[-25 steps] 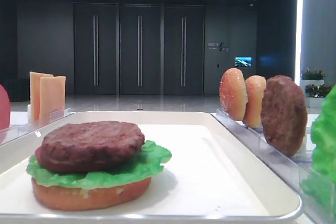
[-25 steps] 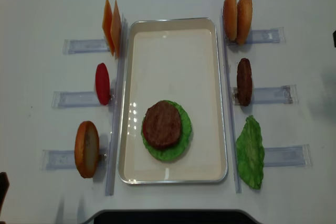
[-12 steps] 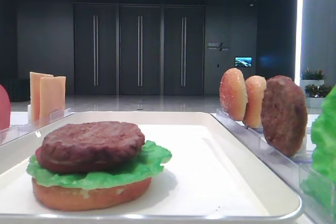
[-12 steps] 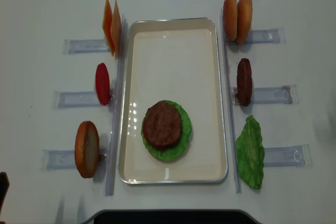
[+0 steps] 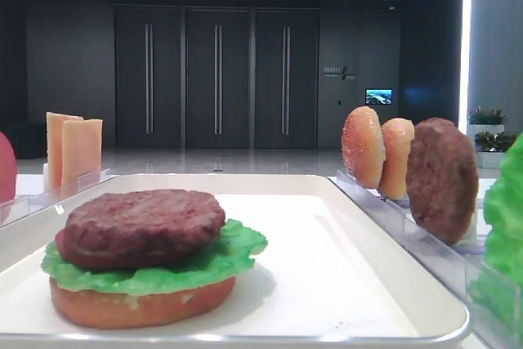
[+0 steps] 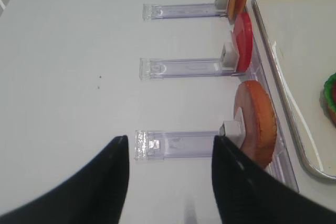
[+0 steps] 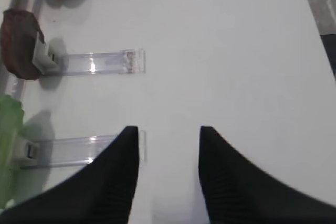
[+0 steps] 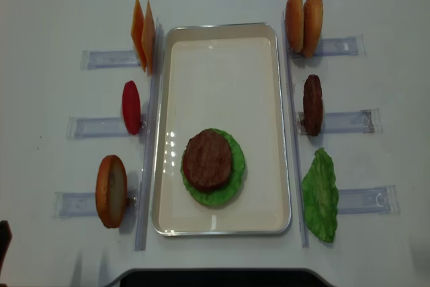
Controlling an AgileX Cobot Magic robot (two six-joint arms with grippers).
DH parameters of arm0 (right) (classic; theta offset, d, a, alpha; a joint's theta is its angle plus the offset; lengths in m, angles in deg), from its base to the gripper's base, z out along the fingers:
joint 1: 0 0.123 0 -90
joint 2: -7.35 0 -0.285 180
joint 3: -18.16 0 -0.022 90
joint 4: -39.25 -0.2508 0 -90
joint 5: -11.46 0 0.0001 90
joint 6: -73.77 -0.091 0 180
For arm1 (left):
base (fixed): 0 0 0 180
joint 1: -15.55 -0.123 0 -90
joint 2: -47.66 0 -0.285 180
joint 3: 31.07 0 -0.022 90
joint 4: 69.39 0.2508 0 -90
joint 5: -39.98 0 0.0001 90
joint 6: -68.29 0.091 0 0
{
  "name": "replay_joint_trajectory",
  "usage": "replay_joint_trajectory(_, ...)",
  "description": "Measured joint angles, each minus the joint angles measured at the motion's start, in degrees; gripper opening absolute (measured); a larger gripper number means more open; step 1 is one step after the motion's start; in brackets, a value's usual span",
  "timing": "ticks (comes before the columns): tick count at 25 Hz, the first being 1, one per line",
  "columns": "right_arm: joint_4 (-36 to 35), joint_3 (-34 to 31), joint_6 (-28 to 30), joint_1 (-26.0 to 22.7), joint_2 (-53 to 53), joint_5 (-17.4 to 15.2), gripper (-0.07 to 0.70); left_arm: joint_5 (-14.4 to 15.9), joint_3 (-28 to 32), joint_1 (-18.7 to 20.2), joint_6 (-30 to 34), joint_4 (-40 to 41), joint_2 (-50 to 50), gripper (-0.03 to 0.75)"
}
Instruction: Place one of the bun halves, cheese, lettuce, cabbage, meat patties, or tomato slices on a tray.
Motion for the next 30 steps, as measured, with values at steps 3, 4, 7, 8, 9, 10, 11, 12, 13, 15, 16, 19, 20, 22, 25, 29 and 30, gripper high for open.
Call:
replay_joint_trajectory(3,3.11,-2.56,-1.11,0.00,-5.47,-1.34,0.267,0.00,0.00,0.00,0.00,0.00,0.00,0.391)
replay_joint_trajectory(4,3.84,-2.94,-1.32,0.00,-6.76,-1.66,0.267,0.00,0.00,0.00,0.00,0.00,0.00,0.391)
replay_joint_trajectory(7,4.21,-3.18,-1.74,0.00,-10.60,-1.81,0.267,0.00,0.00,0.00,0.00,0.00,0.00,0.391)
replay_joint_trajectory(8,4.21,-3.18,-1.74,0.00,-11.46,-1.81,0.267,0.00,0.00,0.00,0.00,0.00,0.00,0.391)
replay_joint_trajectory(9,4.21,-3.18,-1.74,0.00,-12.42,-1.85,0.267,0.00,0.00,0.00,0.00,0.00,0.00,0.391)
replay_joint_trajectory(10,4.21,-3.18,-1.74,0.00,-13.27,-1.94,0.267,0.00,0.00,0.00,0.00,0.00,0.00,0.391)
replay_joint_trajectory(11,4.21,-3.18,-1.74,0.00,-13.94,-1.94,0.267,0.00,0.00,0.00,0.00,0.00,0.00,0.391)
replay_joint_trajectory(12,4.21,-3.18,-1.74,0.00,-14.58,-1.94,0.265,0.00,0.00,0.00,0.00,0.00,0.00,0.391)
replay_joint_trajectory(13,4.21,-3.18,-1.74,0.00,-15.06,-1.99,0.264,0.00,0.00,0.00,0.00,0.00,0.00,0.391)
replay_joint_trajectory(15,4.21,-3.39,-1.74,0.00,-15.65,-2.28,0.253,0.00,0.00,0.00,0.00,0.00,0.00,0.391)
replay_joint_trajectory(16,4.21,-3.65,-1.74,0.00,-15.76,-2.80,0.248,0.00,0.00,0.00,0.00,0.00,0.00,0.391)
replay_joint_trajectory(19,4.16,-4.52,-1.74,0.00,-15.82,-3.90,0.241,0.00,0.00,0.00,0.00,0.00,0.00,0.391)
replay_joint_trajectory(20,4.17,-4.52,-1.74,0.00,-15.82,-4.14,0.240,0.00,0.00,0.00,0.00,0.00,0.00,0.391)
replay_joint_trajectory(22,4.11,-4.52,-1.74,0.00,-16.38,-4.18,0.239,0.00,0.00,0.00,0.00,0.00,0.00,0.391)
replay_joint_trajectory(25,4.11,-4.52,-1.74,0.00,-19.71,-4.26,0.237,0.00,0.00,0.00,0.00,0.00,0.00,0.391)
replay_joint_trajectory(29,4.05,-4.52,-1.74,0.00,-20.81,-4.32,0.237,0.00,0.00,0.00,0.00,0.00,0.00,0.391)
replay_joint_trajectory(30,4.05,-4.52,-1.68,0.08,-20.92,-4.32,0.237,0.00,0.00,0.00,0.00,0.00,0.00,0.391)
